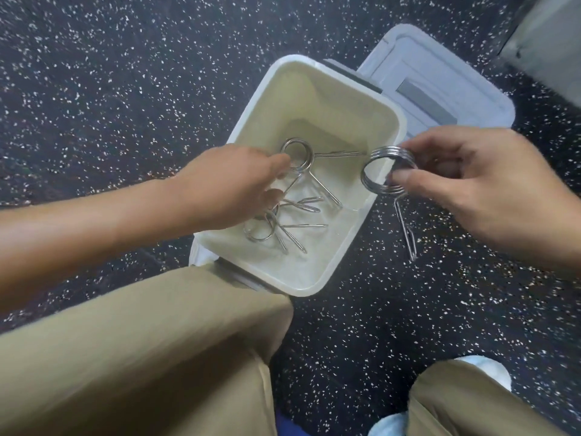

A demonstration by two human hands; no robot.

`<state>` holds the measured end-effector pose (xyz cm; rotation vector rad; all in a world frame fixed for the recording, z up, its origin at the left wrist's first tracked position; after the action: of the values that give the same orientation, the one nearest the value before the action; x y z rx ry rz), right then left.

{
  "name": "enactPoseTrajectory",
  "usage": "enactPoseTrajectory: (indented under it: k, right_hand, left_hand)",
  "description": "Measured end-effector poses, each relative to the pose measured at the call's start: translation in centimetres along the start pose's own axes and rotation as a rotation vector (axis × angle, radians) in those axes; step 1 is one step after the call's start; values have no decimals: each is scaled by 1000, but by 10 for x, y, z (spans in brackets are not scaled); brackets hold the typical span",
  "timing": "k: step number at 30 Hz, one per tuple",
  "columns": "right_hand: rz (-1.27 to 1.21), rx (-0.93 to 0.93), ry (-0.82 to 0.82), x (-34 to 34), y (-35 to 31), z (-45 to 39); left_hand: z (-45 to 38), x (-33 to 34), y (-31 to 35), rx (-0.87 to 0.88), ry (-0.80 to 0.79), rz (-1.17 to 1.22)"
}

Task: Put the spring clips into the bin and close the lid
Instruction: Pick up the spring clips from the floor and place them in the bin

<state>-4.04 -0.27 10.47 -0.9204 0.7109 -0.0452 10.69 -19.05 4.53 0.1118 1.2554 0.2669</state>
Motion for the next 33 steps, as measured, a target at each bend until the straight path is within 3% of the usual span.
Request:
enactPoseTrajectory:
  k: [3,8,15,21,25,33]
  right_hand:
    - [117,-55,29,-5,-22,-30]
    - [305,-146,38,26,-53,-90]
    - [604,-113,-30,87,-33,-156]
    - [615,-20,-54,112,5,-163]
    - [554,-19,-63,119,14,-163]
    - [487,-3,-60,133,22,-159]
  left_hand:
    - [6,5,1,-45,11,-42]
    - [2,54,15,-110,-163,-203]
    - [-6,86,23,-127,-211,-348]
    - [-7,89,29,-62,-265,-486]
    - [-6,88,24,6,-318,-453]
    - [-13,71,22,250,-205,-509]
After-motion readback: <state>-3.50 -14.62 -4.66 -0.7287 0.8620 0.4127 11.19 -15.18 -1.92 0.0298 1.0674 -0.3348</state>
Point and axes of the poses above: each hand's wrist, its own z-axis away from the middle knuckle, its own x-axis out of the palm, y = z × x, the point moved 6 cm from there along -z, towards the middle knuckle, and after that the axes turned 3 degrees about y, right-handed, at the moved point
